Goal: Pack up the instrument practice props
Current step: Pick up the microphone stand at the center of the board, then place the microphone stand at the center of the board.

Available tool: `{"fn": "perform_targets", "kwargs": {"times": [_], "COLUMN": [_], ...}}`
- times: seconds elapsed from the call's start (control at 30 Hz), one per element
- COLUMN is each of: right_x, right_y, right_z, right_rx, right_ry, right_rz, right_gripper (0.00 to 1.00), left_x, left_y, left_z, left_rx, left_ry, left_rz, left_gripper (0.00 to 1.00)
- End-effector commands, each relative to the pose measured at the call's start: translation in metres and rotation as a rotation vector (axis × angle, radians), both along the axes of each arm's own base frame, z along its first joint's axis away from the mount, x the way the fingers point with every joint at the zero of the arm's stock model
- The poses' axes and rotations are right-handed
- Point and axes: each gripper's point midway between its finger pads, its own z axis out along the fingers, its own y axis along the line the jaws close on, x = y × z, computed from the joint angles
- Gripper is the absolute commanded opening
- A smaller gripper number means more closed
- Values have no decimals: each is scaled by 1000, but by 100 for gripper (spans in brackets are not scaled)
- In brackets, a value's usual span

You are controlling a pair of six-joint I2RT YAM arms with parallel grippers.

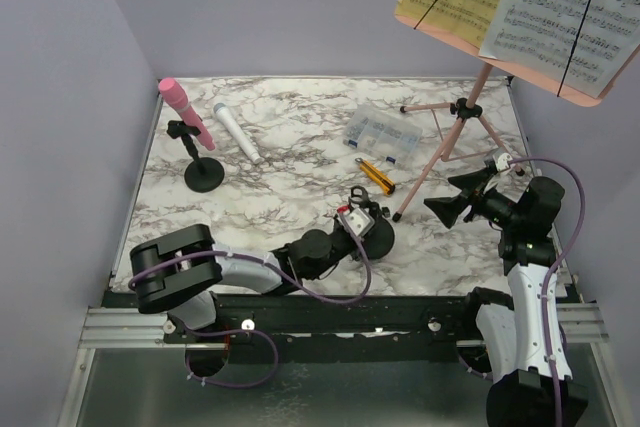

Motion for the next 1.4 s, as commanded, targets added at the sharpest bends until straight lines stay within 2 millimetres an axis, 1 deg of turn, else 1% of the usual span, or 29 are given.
{"fn": "perform_targets", "kwargs": {"times": [0.0, 0.1, 0.27, 0.4, 0.47, 0.6, 0.63, 0.73, 0.83, 1.0, 1.23, 1.37], "right_x": [2, 2, 2, 3, 3, 3, 3, 2, 2, 1, 1, 0], "right_y": [-2, -2, -3, -4, -4, -4, -4, -4, -3, -3, -3, -2], "right_z": [4, 5, 4, 4, 3, 3, 4, 4, 4, 6, 7, 7], "right_rx": [-9, -9, -11, -10, -9, -10, -11, -9, -9, -10, -7, -7], "right_ry": [-30, -30, -31, -29, -27, -30, -31, -32, -33, -40, -41, -43], "right_rz": [-6, -8, -12, -13, -13, -14, -14, -12, -11, -10, -7, -7], "right_gripper": [100, 99, 100, 100, 100, 100, 99, 100, 100, 100, 100, 99], "left_x": [38, 63, 103, 142, 161, 200, 209, 237, 264, 302, 349, 374], "left_y": [29, 49, 84, 115, 128, 148, 155, 167, 182, 205, 234, 247], "left_z": [44, 47, 59, 66, 67, 74, 73, 78, 74, 68, 46, 34], "left_rx": [-74, -61, -79, -100, -105, -118, -116, -115, -99, -69, -23, -9], "left_ry": [-8, 38, 88, 114, 128, 131, 135, 127, 127, 114, 117, 108], "left_rz": [173, 250, 366, 467, 515, 616, 652, 718, 784, 867, 935, 953], "left_gripper": [0, 0, 0, 0, 0, 0, 0, 0, 0, 0, 0, 0]}}
